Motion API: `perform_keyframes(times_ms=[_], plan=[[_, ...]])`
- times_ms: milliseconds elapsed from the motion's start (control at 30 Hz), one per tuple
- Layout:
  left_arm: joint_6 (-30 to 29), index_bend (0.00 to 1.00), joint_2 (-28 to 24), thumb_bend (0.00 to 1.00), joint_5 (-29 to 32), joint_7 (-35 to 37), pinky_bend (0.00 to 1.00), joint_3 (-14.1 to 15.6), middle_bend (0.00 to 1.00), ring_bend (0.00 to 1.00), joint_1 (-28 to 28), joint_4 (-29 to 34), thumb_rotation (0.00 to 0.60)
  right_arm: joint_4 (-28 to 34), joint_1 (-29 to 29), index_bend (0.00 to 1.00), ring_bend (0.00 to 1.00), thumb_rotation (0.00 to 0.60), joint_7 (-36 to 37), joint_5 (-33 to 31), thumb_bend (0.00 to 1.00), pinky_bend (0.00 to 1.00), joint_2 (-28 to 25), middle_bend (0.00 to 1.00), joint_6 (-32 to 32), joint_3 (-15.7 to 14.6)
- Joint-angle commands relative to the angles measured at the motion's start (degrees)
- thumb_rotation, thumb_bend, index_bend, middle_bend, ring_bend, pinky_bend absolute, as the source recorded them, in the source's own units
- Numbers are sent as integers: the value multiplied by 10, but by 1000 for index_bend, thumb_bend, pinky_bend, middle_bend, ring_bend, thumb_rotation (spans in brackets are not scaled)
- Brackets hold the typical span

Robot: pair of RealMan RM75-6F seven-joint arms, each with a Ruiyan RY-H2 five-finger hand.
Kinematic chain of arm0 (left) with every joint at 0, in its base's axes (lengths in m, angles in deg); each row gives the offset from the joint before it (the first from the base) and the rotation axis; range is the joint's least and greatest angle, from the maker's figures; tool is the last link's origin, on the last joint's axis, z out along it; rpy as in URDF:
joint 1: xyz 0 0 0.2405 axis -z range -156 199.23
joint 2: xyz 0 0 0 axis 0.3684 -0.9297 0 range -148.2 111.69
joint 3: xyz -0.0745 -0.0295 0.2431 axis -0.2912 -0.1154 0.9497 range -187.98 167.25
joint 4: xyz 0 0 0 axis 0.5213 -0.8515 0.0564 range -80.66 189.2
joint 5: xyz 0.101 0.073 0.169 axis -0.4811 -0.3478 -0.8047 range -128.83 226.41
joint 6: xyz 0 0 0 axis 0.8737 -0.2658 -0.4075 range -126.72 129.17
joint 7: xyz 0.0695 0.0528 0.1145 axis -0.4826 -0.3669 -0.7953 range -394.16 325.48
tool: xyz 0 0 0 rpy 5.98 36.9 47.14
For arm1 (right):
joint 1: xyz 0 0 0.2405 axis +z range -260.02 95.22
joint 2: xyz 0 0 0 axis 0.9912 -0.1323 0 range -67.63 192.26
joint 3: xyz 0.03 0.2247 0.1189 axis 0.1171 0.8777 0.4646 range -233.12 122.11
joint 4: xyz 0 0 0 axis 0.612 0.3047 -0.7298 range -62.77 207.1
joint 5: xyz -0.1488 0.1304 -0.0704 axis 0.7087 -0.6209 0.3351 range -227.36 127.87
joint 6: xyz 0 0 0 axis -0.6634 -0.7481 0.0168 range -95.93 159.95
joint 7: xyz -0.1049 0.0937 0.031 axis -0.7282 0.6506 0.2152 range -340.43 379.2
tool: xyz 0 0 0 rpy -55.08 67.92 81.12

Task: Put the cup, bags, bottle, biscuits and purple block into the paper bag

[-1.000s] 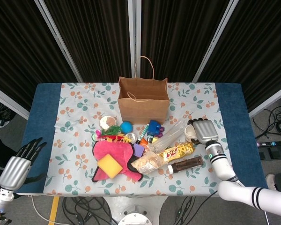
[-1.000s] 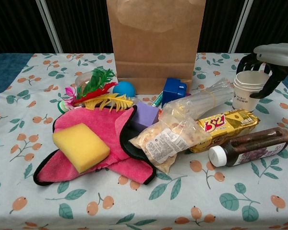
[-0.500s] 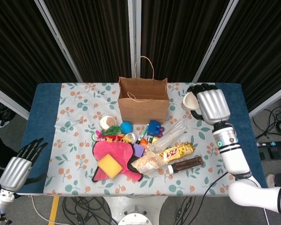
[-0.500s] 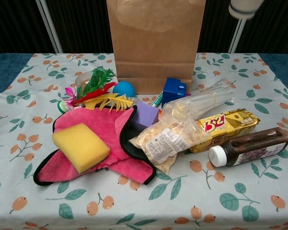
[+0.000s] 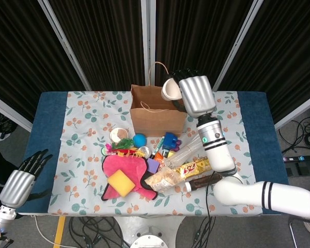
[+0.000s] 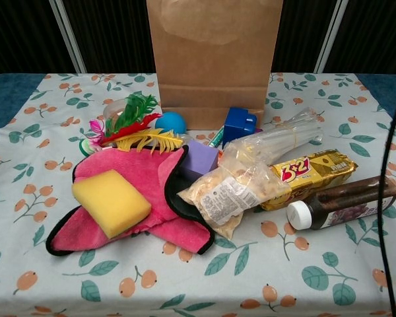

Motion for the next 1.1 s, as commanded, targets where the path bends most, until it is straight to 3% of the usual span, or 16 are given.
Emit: perform_keyframes(times_ms=[33,100,267,333,567,800,933,1100], plan=[[1,87,-1,0,1,5,189,0,66,62,0,-4,600,-44,27,350,249,600,-2,4,218,317,48,361,3,-12],[1,87,-2,0,5,10,189,-1,66,62,0,-8,600,-60,32,328,223,600,-2,5,209,284,63,336,2,-16],[2,87,-3,0,11,21,189,-1,65,63,-1,-17,600,-78,35,107,28,600,6,6,72,45,73,167,-1,-14],[3,87,-2,0,13,24,189,-1,65,63,-1,-19,600,-83,32,68,1,600,15,22,46,3,72,132,5,-13],[3,87,-1,0,12,21,188,2,65,62,-2,-19,600,-56,11,52,0,600,36,37,50,0,50,118,13,-11],[2,87,-5,0,3,14,188,6,65,62,0,-12,600,46,-50,54,8,600,32,96,71,5,-30,157,78,-21],[3,87,-6,0,-1,9,188,4,66,62,4,-4,600,113,-126,109,53,600,61,154,65,48,-94,210,111,-66],[7,87,0,0,-4,3,188,6,65,62,6,-1,600,106,-232,181,109,600,176,268,52,111,-140,265,107,-169]])
